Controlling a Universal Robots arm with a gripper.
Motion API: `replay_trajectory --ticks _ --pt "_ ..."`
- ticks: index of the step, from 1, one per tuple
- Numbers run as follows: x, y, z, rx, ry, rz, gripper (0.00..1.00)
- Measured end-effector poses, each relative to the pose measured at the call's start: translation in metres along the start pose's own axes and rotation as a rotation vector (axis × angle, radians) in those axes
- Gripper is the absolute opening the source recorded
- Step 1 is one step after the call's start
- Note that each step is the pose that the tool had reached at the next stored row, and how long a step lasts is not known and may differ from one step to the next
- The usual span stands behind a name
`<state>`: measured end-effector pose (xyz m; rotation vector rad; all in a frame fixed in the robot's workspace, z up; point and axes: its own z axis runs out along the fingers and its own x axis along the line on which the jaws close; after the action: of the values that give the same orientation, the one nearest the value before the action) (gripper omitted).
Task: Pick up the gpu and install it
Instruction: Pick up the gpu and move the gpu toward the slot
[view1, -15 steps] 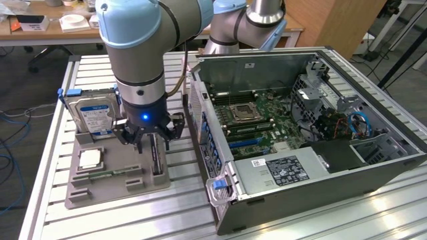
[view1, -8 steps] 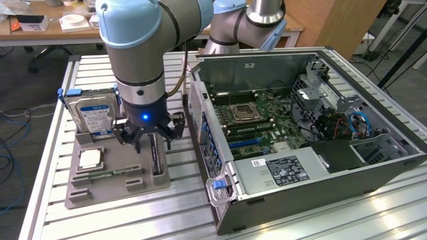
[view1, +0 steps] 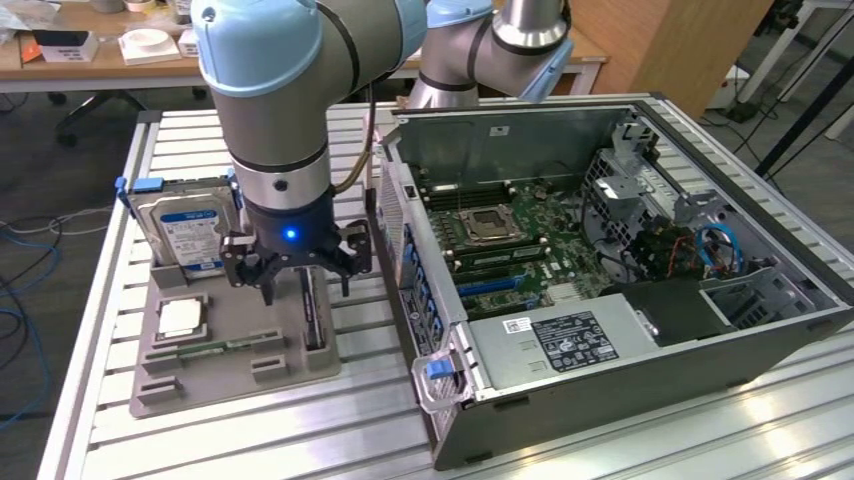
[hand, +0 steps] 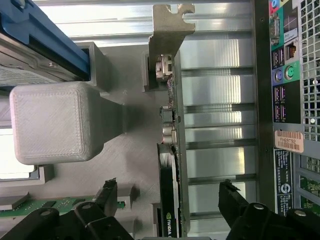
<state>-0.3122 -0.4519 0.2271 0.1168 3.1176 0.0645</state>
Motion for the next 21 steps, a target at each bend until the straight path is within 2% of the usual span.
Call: replay_trajectory --ticks 9,10,17,18,19,20,21 --pt "0.0000 0.0000 0.0000 -0.0001 -0.0001 0.000 0.88" --pt "0.0000 0.0000 0.0000 -0.0001 0.0000 0.000 0.81" --pt "0.0000 0.0000 0.0000 0.0000 0.0000 0.000 0.81" --pt "0.0000 0.0000 0.0000 0.0000 -0.0001 0.000 0.80" --pt "0.0000 0.0000 0.0000 0.0000 0.0000 0.000 0.73" --pt "0.0000 0.0000 0.0000 0.0000 0.0000 0.000 0.73" --pt "0.0000 0.0000 0.0000 0.0000 0.0000 0.000 0.67"
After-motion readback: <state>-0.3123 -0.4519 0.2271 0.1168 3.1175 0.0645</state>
